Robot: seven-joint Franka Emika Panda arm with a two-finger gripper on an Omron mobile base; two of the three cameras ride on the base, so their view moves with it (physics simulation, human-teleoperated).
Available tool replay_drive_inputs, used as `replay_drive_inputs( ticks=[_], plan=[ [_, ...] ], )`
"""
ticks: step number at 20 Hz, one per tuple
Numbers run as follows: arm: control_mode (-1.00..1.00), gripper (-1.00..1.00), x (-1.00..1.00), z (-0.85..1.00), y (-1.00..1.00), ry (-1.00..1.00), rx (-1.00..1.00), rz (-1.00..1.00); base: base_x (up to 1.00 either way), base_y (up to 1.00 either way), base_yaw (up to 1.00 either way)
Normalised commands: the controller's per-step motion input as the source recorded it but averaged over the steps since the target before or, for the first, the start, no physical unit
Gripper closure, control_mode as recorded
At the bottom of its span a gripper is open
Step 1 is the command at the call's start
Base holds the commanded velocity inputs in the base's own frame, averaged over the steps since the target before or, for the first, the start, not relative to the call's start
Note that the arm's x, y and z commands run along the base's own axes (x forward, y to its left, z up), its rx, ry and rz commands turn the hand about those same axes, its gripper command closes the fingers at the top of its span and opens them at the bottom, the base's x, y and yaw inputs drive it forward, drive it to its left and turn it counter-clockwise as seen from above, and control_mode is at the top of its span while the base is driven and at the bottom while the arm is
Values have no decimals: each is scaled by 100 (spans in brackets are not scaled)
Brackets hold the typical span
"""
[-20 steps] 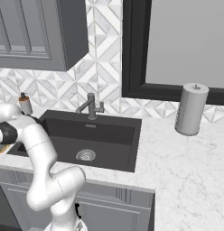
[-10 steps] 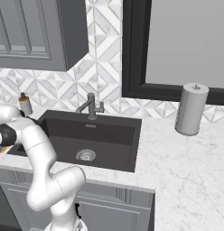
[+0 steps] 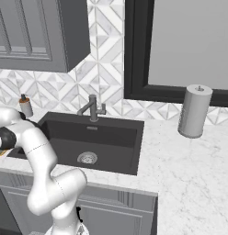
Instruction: Pick the pan and sponge and place them into the sink. Then turn on the water.
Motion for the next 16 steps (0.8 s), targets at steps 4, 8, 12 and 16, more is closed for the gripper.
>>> replay_drive_inputs(
  ticks=[4,8,12,16],
  plan=[
    [-100,100,0,-2,0,0,-1,0,0,0,0],
    [-100,100,0,0,2,0,-2,0,0,0,0],
    [-100,100,0,7,-7,0,1,0,0,0,0],
    [-100,100,-1,45,-29,0,3,-11,0,0,0]
  ],
)
